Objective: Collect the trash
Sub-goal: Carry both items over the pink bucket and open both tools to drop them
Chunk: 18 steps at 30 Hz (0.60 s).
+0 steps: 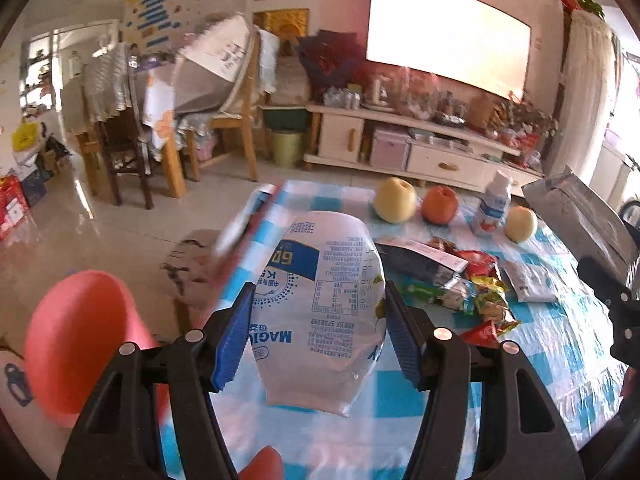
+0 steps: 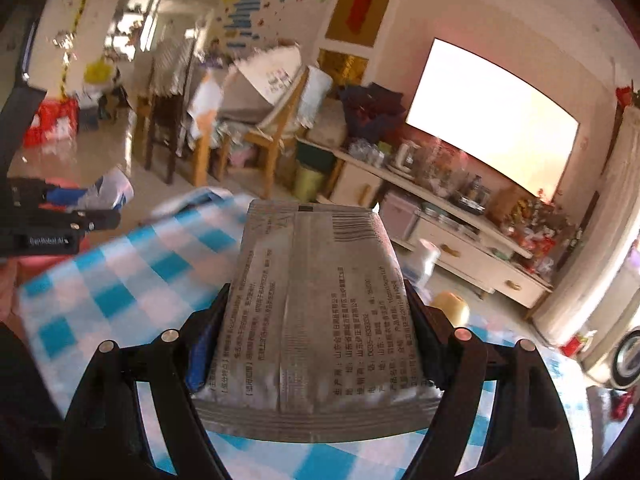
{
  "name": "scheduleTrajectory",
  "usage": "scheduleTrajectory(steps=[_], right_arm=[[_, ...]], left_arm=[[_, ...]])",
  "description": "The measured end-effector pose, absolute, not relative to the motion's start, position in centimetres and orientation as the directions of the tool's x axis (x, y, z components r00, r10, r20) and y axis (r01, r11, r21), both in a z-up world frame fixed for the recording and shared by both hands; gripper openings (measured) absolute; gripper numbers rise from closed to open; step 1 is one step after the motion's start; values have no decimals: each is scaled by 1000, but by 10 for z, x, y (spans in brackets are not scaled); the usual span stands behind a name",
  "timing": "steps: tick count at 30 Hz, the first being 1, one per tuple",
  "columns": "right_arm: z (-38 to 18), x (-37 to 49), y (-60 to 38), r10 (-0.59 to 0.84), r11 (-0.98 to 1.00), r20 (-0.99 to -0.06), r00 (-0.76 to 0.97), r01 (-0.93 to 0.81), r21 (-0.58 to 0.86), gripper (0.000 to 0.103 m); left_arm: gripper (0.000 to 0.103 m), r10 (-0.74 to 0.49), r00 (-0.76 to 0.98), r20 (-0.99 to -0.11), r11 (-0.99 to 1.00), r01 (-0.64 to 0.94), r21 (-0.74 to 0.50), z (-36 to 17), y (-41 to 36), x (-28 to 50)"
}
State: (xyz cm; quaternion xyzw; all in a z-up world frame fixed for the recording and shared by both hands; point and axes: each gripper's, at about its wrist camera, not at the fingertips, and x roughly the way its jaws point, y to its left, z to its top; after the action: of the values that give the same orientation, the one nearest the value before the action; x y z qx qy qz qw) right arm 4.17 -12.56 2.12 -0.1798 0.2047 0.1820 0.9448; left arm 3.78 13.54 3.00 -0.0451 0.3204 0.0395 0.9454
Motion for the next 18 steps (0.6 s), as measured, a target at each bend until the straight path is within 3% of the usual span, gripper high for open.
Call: scheduleTrajectory(steps=[18], right_arm=[[84,17,34,635,707,-437,637,-707,-3,80]], left_arm=[[63,283,779,-560,932,-362,-31,88,294,-64]])
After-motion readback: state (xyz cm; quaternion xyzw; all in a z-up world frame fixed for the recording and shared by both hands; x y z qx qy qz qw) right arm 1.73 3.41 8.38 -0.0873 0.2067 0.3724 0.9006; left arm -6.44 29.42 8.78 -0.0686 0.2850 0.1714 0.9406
